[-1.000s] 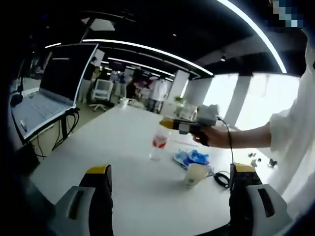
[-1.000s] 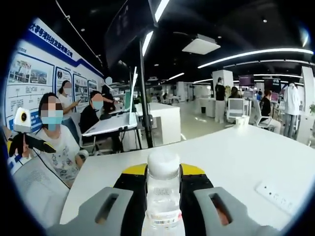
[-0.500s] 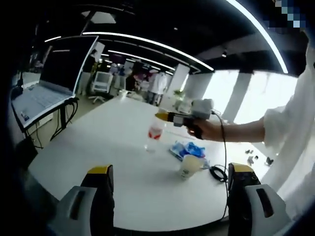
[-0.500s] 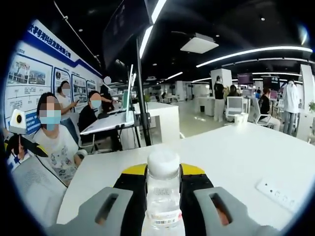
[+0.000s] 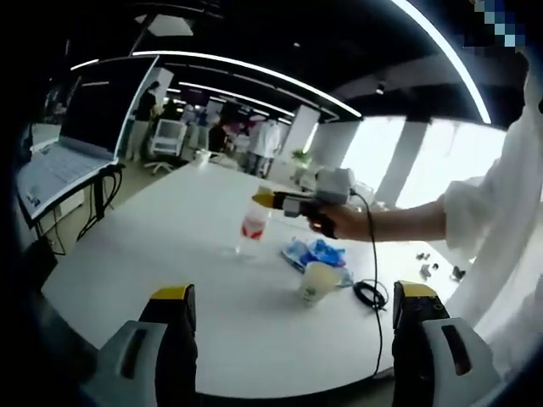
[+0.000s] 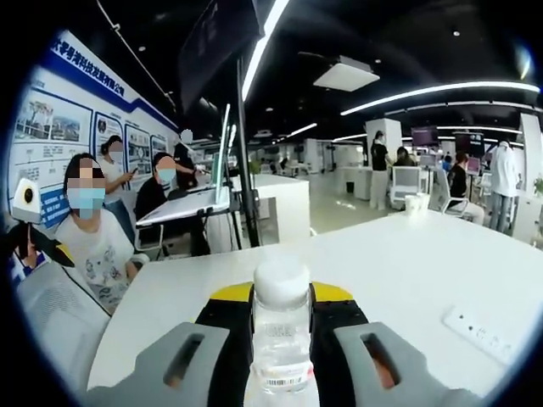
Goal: Arrange the tabletop items into an orderly group along one side of the table until the central work area is clear of visible clutter.
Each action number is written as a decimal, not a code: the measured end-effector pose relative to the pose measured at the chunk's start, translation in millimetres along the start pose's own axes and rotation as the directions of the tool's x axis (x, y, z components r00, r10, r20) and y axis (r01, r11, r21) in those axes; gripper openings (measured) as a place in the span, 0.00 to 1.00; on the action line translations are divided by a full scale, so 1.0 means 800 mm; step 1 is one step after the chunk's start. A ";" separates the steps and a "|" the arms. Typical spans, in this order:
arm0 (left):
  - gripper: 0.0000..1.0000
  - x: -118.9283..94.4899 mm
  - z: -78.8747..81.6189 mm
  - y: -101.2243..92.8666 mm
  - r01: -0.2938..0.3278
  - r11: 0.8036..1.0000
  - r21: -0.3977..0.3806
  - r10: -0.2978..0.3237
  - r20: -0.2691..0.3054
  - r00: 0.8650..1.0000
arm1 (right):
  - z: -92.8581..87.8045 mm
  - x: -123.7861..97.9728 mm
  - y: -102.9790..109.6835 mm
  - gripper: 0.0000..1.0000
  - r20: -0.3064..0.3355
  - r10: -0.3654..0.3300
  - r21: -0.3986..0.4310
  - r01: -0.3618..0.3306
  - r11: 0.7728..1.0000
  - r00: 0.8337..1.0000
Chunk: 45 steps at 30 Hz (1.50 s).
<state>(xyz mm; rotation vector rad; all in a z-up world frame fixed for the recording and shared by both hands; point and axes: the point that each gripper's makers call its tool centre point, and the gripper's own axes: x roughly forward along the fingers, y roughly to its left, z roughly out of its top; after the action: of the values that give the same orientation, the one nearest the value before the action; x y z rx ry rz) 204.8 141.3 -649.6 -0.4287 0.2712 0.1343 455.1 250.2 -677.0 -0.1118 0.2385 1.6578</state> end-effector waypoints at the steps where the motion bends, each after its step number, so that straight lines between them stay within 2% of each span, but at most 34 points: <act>1: 0.93 0.000 -0.001 0.001 -0.001 1.000 0.001 0.001 -0.003 1.000 | 0.000 0.000 0.000 0.20 0.002 -0.001 0.003 0.001 1.000 1.000; 8: 0.93 0.004 -0.001 -0.001 0.009 1.000 -0.001 -0.009 -0.013 1.000 | 0.001 0.000 0.001 0.20 0.018 0.011 0.001 -0.011 1.000 1.000; 17: 0.93 0.008 -0.003 0.001 0.018 1.000 -0.016 -0.018 -0.019 1.000 | -0.005 -0.013 0.011 0.21 0.051 0.069 -0.068 -0.066 0.996 0.996; 22: 0.92 0.006 -0.007 0.003 0.015 1.000 -0.021 -0.016 -0.025 1.000 | -0.005 -0.017 0.007 0.21 0.069 0.081 -0.057 -0.077 0.995 0.994; 33: 0.92 0.001 -0.012 0.002 0.015 0.999 -0.036 -0.015 -0.018 1.000 | -0.009 -0.011 0.018 0.21 0.057 0.112 -0.085 -0.107 0.991 0.992; 45: 0.92 -0.006 -0.020 0.004 0.001 0.998 -0.061 -0.002 -0.017 1.000 | -0.012 -0.010 0.015 0.21 0.050 0.097 -0.082 -0.093 0.992 0.994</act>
<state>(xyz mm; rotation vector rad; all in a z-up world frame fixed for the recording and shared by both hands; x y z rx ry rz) 195.6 137.4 -663.3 -0.4908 0.2844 0.1377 442.9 239.7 -683.2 -0.1174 0.1390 1.7628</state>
